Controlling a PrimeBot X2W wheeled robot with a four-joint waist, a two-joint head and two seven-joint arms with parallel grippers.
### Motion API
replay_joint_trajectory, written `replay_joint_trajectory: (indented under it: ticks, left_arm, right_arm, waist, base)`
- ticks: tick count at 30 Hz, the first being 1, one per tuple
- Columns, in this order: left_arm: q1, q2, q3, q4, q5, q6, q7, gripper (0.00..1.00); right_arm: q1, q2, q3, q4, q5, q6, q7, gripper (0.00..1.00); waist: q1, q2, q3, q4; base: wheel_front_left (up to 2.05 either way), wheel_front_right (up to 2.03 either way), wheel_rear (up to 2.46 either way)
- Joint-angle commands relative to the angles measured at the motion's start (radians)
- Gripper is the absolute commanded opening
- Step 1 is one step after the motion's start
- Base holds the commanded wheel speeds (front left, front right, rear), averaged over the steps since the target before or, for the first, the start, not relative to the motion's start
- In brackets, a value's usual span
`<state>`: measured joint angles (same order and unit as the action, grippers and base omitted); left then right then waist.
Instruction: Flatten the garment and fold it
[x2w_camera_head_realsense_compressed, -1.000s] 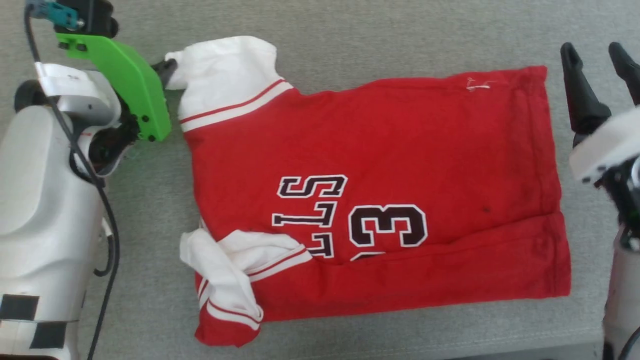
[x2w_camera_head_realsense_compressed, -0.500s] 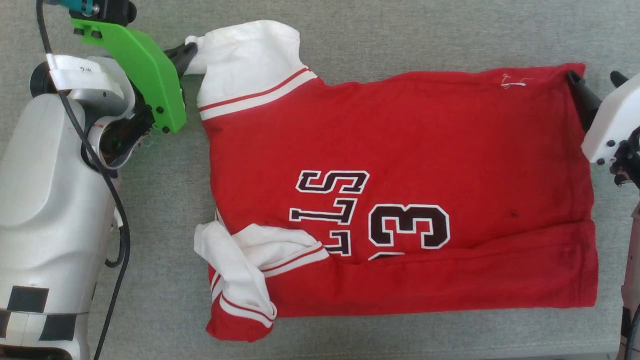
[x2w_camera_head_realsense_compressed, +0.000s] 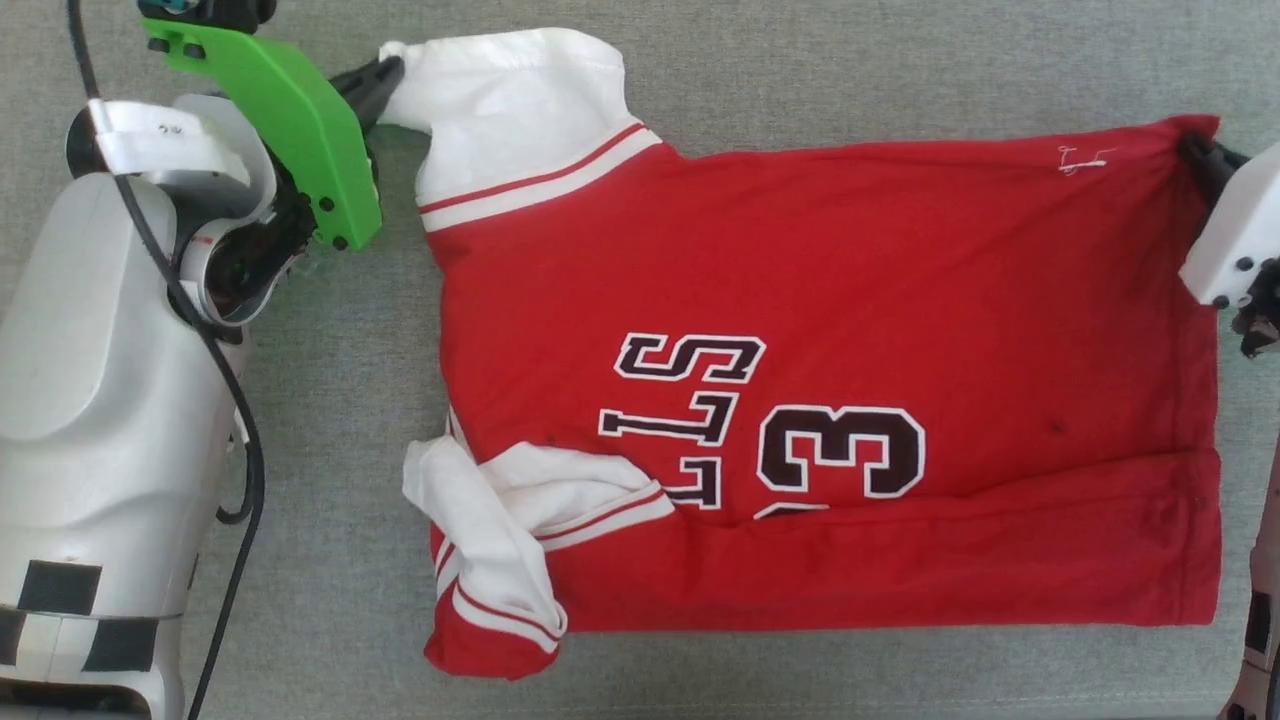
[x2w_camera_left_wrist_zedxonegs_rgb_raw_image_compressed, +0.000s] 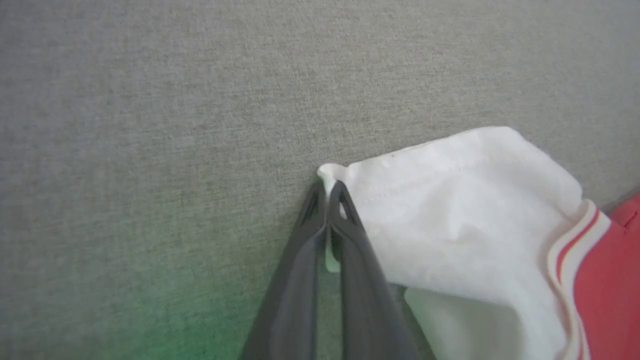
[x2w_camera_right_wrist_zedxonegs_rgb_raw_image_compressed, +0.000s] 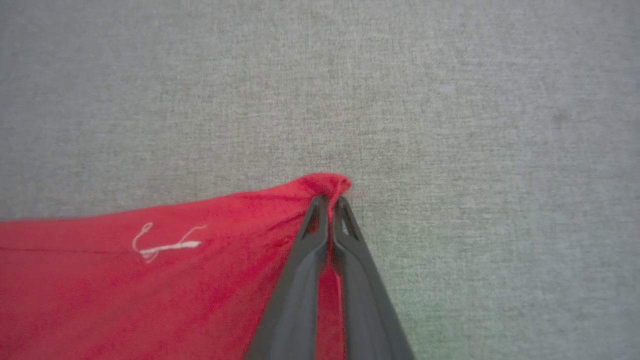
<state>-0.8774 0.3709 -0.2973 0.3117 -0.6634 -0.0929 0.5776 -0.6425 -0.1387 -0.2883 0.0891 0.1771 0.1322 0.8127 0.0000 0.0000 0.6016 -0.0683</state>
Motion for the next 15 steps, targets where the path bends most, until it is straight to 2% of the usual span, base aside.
replay_joint_trajectory:
  ticks: [1, 7, 15]
  left_arm:
    - [0.001, 0.007, 0.001, 0.006, 0.000, -0.005, -0.018, 0.00]
    - [0.040, 0.028, -0.009, -0.067, -0.009, -0.029, -0.148, 0.00]
    - [0.216, 0.078, 0.003, -0.247, -0.071, -0.035, -0.261, 0.00]
  right_arm:
    - [-0.016, -0.002, -0.003, 0.007, -0.004, -0.002, -0.017, 0.00]
    - [0.008, -0.001, -0.009, -0.006, 0.029, -0.002, -0.095, 0.00]
    - [0.139, 0.014, -0.047, -0.076, 0.081, -0.002, -0.184, 0.00]
  waist:
    - [0.0000, 0.0000, -0.004, 0.001]
    - [0.0000, 0.0000, -0.050, 0.009]
    - [0.0000, 0.0000, -0.145, 0.032]
  base:
    - [0.00, 0.00, 0.00]
    - [0.00, 0.00, 0.00]
    - [0.00, 0.00, 0.00]
